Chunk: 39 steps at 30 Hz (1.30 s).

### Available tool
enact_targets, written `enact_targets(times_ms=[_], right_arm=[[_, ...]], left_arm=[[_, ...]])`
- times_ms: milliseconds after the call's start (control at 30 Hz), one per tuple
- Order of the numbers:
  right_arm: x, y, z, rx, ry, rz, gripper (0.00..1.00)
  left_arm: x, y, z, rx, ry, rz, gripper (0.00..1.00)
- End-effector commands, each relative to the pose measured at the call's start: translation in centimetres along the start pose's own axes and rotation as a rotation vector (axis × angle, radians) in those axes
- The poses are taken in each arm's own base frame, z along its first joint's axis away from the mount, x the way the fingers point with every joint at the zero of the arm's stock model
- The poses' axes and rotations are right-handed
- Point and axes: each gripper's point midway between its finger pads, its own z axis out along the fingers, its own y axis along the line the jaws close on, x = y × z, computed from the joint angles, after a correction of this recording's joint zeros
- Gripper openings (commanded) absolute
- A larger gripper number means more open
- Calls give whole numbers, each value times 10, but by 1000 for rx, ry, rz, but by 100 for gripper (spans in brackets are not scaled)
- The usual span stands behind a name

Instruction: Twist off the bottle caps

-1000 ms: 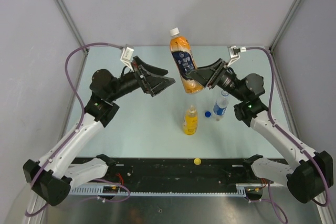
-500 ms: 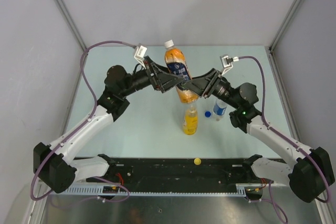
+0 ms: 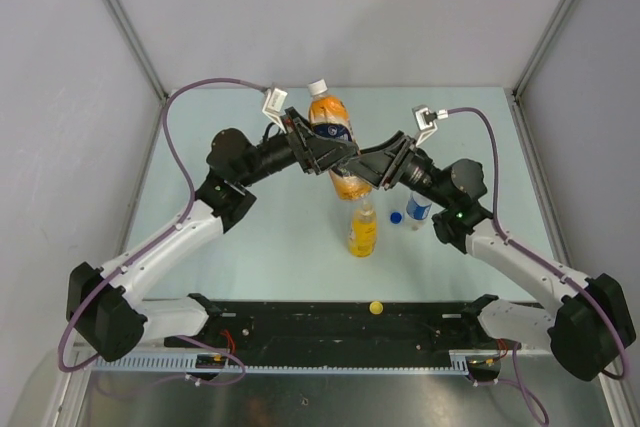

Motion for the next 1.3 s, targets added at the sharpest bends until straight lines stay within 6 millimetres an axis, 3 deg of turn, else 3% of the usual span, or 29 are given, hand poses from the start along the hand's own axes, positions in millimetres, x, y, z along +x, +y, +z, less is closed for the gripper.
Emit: enact_targets(times_ms=[0, 133, 367, 700, 967, 1267], right_arm=[[2, 4, 5, -43, 3, -4, 62], [8, 2, 6, -54, 29, 11, 73], [5, -1, 0, -9, 26, -34, 94], [-29, -8, -17, 76, -61, -138, 99], [-45, -16, -9, 133, -40, -194, 99], [-45, -9, 25, 104, -9, -216, 99]], left_arm=[[-16, -16, 3, 49, -61, 59, 51], [-23, -19, 1, 48, -84, 104, 46], [-38, -21, -12, 13, -102, 261, 50], [-43, 11, -53, -279, 4, 505, 54], [-4, 44, -89, -423, 161, 534, 55], [45, 56, -98, -396, 344, 443, 54]])
